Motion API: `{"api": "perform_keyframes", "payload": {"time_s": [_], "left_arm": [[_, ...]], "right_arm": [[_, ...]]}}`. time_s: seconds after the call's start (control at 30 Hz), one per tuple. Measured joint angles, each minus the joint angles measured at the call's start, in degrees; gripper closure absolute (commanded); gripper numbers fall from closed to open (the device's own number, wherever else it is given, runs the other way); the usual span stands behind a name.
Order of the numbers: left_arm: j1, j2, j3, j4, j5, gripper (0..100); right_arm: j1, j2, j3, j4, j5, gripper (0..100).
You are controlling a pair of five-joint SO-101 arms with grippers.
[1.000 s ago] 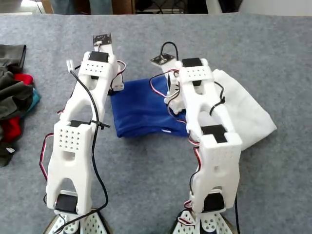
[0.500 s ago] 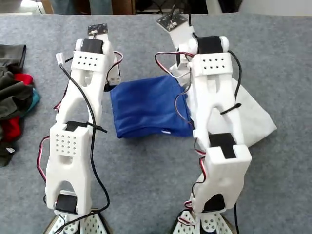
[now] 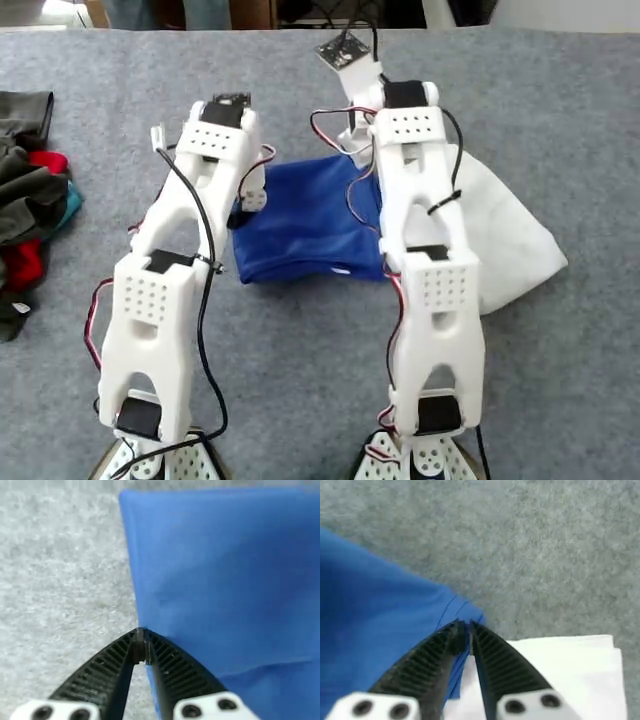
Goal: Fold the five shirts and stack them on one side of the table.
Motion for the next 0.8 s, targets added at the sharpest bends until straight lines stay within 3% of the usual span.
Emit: {"api": "perform_keyframes", "payload": {"time_s": [0.17, 0.43, 0.6, 0.8], "left_arm": [[0.1, -10.1, 17.9, -9.6, 0.1, 97], [4.0, -30.9, 52.4, -32.3, -1.1, 97], [4.5, -30.5, 56.4, -36.9, -1.1, 97], [4.5, -30.2, 55.5, -35.0, -1.2, 97]], "right_arm": [[1.3, 10.7, -9.4, 0.5, -0.5, 98.3], [1.4, 21.5, -25.1, 6.1, -0.5, 98.3], [1.4, 22.3, -36.3, 12.1, -0.5, 98.3], [1.4, 22.4, -42.2, 16.2, -0.9, 98.4]]}}
